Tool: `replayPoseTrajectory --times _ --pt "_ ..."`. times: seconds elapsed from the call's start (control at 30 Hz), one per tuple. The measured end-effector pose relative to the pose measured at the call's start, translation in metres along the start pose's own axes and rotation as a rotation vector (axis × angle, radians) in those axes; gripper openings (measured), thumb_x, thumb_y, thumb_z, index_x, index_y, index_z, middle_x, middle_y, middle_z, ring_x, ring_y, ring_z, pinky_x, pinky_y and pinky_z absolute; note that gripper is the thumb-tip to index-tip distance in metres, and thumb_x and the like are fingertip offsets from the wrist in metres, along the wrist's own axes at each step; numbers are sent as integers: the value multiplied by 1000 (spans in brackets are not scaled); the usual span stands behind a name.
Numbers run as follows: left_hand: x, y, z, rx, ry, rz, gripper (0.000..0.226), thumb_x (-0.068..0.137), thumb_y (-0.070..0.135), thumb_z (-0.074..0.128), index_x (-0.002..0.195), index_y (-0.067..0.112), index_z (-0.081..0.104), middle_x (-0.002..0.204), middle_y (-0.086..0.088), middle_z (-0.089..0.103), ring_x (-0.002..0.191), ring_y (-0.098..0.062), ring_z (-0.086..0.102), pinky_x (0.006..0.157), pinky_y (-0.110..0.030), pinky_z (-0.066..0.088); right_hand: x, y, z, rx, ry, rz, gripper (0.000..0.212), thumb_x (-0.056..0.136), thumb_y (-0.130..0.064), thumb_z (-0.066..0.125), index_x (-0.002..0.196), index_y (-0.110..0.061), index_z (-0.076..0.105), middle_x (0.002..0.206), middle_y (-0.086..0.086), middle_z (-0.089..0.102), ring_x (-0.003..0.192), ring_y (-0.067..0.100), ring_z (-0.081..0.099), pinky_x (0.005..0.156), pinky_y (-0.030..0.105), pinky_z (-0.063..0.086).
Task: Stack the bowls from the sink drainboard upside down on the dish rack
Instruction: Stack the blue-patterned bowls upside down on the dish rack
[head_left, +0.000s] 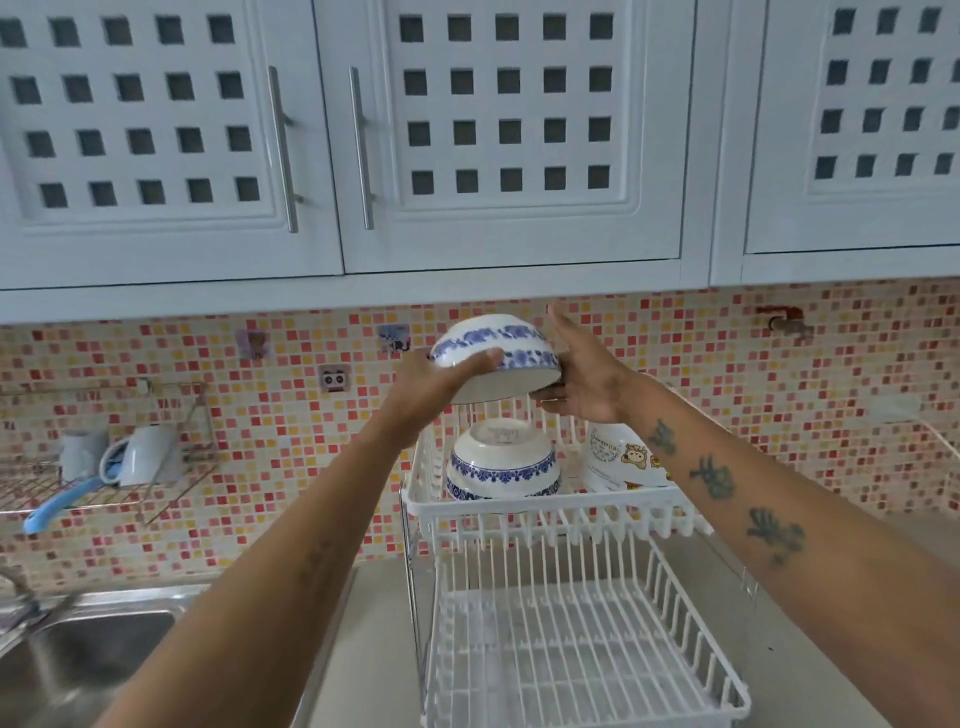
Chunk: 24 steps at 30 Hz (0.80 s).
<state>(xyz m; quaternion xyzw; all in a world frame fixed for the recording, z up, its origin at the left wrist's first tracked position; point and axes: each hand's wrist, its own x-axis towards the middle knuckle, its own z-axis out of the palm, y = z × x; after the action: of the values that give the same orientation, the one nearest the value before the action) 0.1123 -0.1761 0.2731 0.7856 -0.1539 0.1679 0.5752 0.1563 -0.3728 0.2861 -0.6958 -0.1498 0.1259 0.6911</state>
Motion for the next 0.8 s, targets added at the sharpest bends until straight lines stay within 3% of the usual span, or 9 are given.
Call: replayPoseTrajectory --times 0.03,0.1,0.17,0.23,0.37,0.47,0.53,0.63,0.8 --pt "1 -5 3 84 -7 61 36 75 37 78 102 18 64 91 3 72 86 -17 71 63 -14 56 2 3 0 -10 0 2 78 85 -75 27 111 -9 60 89 8 63 77 19 55 72 27 43" --pt "4 -14 10 310 16 112 77 55 57 85 115 18 57 99 2 71 90 -16 71 71 -22 59 8 12 1 -33 -2 5 80 85 -74 30 119 -9 60 104 14 68 91 27 62 81 33 50" --pt "5 -21 16 514 82 89 112 39 72 82 130 17 45 118 -3 60 107 -19 60 89 -35 55 13 23 3 -27 20 -5 70 90 -69 31 119 -13 61 114 17 69 102 31 65 92 41 52" --pt "4 -25 20 595 91 59 127 38 72 81 141 14 34 131 -6 48 120 -23 49 100 -41 48 16 33 5 -24 61 -33 54 95 -59 33 113 -17 62 112 17 69 102 31 65 94 46 51" --pt "-3 -35 28 628 39 16 131 47 59 87 149 11 19 142 -8 36 131 -25 41 106 -37 40 24 47 7 -57 173 -41 44 90 -47 50 116 -14 63 116 19 70 104 34 66 97 48 51" --pt "-5 -47 32 620 35 -10 125 47 57 88 145 13 25 138 -7 37 128 -24 42 104 -35 42 31 52 6 -135 233 -20 29 84 -43 55 97 -20 67 108 15 73 103 35 67 99 50 50" --pt "-7 -53 34 624 32 -35 120 46 57 88 141 14 29 135 -6 38 126 -22 43 101 -34 43 33 55 6 -171 244 -13 24 86 -41 54 94 -20 65 104 12 72 97 33 67 91 43 52" --pt "-9 -59 37 647 34 -68 123 44 60 88 142 13 29 137 -7 38 126 -23 43 101 -35 44 35 61 6 -199 240 6 36 87 -39 52 112 -16 61 104 11 70 93 29 65 82 37 51" --pt "-11 -59 40 698 -1 -79 130 51 56 87 149 6 18 144 -10 32 136 -26 33 111 -40 38 39 69 5 -234 221 46 49 83 -43 50 120 -13 60 112 16 70 106 35 65 88 40 50"
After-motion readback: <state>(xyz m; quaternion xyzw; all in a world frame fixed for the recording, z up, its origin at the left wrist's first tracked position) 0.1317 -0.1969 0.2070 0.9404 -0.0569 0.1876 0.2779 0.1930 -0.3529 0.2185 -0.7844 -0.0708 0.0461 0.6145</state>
